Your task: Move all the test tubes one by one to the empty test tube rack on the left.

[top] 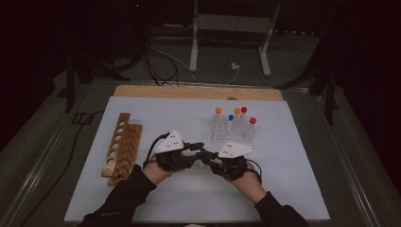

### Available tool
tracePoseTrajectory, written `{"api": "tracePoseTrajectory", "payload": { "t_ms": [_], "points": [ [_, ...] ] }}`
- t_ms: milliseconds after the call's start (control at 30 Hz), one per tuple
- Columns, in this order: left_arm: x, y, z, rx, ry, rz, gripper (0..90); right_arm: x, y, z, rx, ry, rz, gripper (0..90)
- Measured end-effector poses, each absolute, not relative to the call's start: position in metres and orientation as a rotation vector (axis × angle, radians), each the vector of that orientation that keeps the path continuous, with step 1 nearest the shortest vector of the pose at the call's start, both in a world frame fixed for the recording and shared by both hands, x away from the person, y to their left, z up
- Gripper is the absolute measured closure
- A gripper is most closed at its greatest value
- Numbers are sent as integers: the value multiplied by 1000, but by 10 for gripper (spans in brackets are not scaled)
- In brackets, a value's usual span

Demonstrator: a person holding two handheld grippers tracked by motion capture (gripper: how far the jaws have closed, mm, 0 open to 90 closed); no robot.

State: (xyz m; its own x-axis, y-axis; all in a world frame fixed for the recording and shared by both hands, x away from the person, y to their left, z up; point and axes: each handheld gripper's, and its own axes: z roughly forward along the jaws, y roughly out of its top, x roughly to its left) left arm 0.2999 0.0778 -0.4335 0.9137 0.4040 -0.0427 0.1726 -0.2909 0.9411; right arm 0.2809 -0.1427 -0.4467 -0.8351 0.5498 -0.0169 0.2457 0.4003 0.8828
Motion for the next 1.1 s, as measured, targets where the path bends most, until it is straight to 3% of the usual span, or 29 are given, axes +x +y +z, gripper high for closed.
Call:
{"api": "tracePoseTrajectory", "payload": {
  "t_ms": [233,633,1100],
  "points": [
    [301,75,-435,1895,408,227,752,281,-143,-446,696,2356,1409,774],
    [301,75,-429,1905,387,252,773,281,-145,-444,696,2340,1433,761],
    [308,98,-407,1904,432,303,773,283,-145,-443,676,2346,1466,329]
  ]
}}
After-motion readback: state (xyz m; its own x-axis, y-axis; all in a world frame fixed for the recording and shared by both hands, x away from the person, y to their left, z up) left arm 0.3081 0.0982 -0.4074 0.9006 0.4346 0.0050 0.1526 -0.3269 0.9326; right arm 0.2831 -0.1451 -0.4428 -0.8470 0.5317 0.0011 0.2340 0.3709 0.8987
